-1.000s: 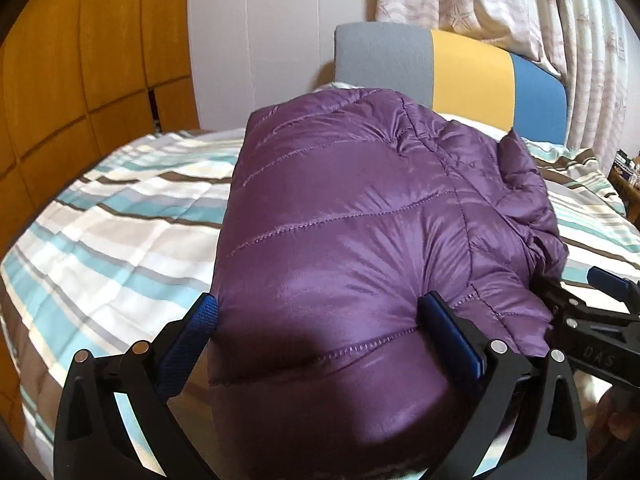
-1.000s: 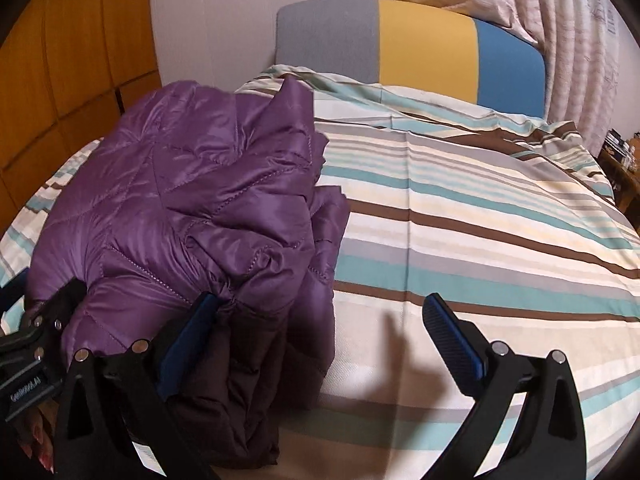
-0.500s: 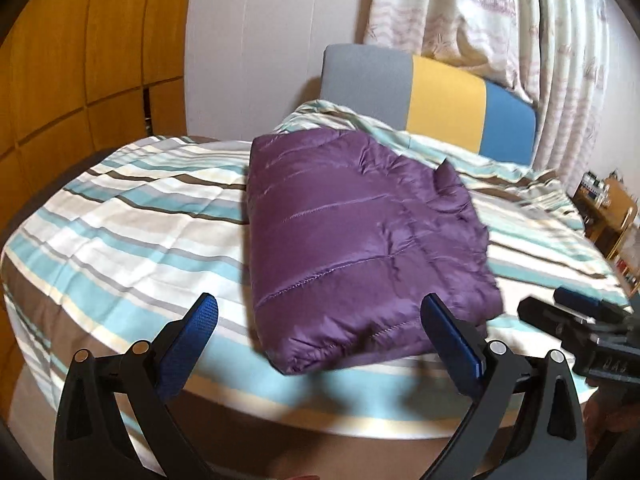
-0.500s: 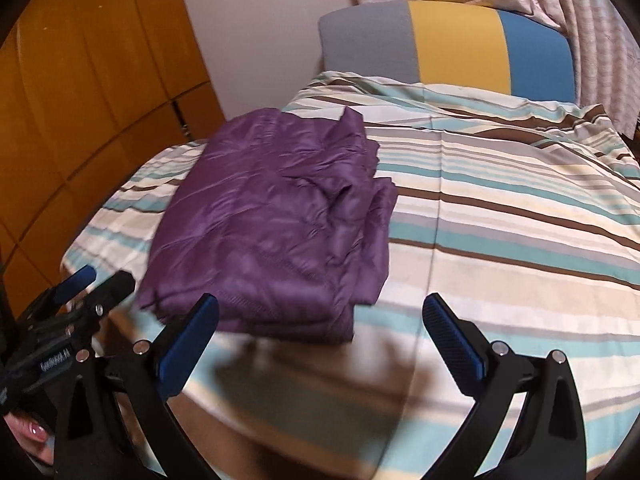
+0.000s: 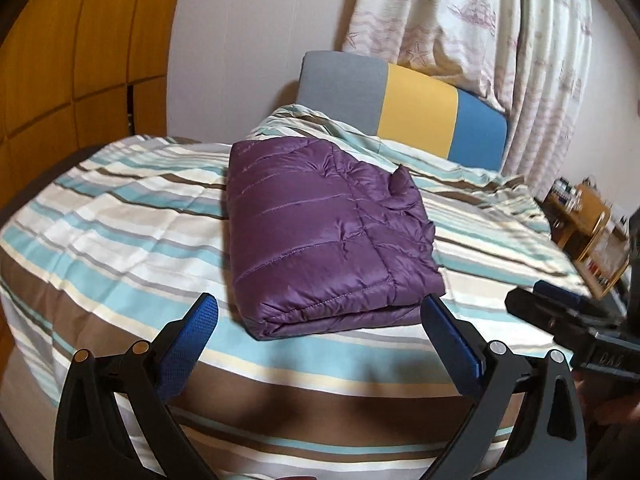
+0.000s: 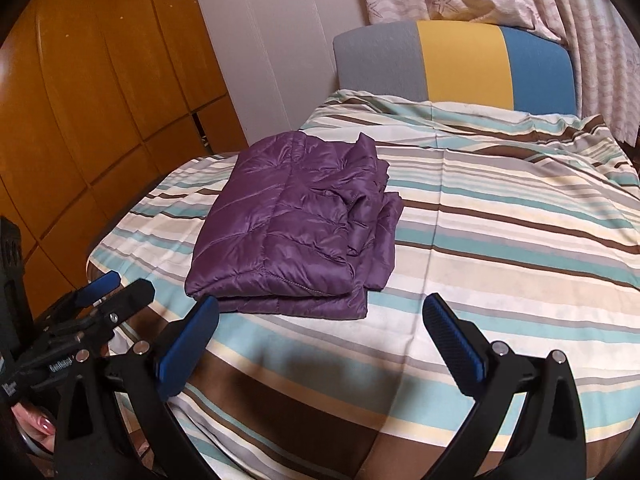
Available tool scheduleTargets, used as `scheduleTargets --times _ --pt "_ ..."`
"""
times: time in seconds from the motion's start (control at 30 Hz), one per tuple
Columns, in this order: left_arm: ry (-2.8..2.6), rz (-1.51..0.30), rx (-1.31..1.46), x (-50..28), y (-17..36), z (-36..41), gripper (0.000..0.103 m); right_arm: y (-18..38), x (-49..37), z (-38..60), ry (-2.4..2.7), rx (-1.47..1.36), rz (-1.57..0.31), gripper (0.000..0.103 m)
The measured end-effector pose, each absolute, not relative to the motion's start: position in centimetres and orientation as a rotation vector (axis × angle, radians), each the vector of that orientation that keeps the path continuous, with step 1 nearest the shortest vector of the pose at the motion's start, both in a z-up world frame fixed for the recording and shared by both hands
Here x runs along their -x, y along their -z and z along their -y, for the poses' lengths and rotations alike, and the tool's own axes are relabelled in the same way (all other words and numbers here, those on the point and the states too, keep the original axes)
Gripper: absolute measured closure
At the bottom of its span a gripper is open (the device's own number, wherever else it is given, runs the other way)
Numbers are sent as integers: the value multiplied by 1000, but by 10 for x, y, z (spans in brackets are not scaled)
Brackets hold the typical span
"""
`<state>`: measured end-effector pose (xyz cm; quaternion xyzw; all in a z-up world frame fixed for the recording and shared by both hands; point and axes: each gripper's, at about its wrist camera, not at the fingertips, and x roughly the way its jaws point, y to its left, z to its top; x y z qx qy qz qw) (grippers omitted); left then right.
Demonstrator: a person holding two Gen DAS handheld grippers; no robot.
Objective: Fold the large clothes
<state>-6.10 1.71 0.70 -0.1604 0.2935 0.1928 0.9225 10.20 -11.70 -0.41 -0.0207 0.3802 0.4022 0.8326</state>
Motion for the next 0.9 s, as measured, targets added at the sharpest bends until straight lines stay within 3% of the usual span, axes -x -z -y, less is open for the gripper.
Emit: scheduleTargets --times 0.9 --pt "-416 -599 304 62 -7 -14 3 4 -104 121 -831 34 -805 2"
